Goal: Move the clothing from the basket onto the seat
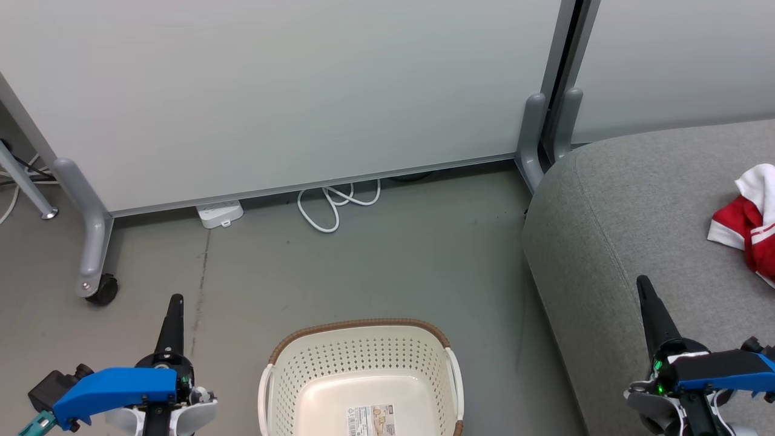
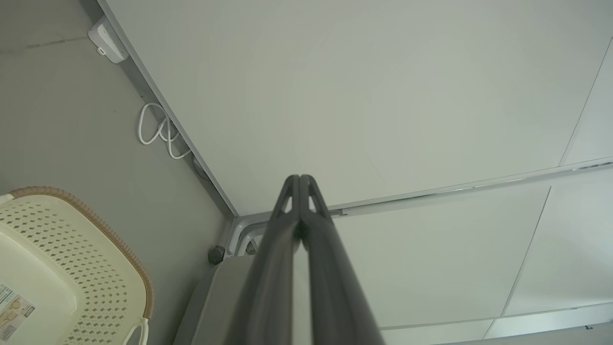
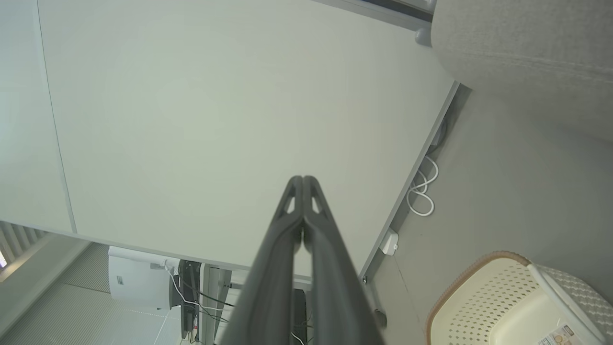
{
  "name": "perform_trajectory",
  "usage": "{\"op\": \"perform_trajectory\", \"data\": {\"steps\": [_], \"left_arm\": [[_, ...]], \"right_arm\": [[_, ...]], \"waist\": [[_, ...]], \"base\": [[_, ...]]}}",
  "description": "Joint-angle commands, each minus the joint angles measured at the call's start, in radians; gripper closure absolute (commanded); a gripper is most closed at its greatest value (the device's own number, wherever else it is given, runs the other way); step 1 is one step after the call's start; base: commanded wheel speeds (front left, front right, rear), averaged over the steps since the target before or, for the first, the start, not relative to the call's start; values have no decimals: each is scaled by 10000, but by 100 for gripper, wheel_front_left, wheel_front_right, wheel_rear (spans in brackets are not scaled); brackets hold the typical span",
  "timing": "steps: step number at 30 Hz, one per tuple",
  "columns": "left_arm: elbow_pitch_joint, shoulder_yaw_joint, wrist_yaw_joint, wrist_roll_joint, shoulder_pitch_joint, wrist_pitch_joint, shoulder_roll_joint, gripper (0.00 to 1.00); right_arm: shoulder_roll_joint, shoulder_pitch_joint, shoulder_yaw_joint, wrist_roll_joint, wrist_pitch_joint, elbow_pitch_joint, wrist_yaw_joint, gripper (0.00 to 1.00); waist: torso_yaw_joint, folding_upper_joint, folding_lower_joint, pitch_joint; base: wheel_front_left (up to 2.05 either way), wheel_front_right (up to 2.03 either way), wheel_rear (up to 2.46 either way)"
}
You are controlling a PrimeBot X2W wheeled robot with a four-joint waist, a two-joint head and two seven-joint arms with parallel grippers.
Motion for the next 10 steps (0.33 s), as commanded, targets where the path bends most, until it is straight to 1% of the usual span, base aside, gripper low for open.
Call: {"op": "perform_trajectory", "data": {"steps": [1,10], "left_arm": [[-87,64,-59,-199,-210,50,-1,100],[-101,162,-79,-931,-212,230,-3,100]], "right_arm": [[23,66,-25,244,50,-98,3,100],[34,83,-73,988,233,-135,4,100]], "waist": [[-5,0,0,-1],[-46,0,0,-8]], "base": [[0,0,0],[0,0,0]]}}
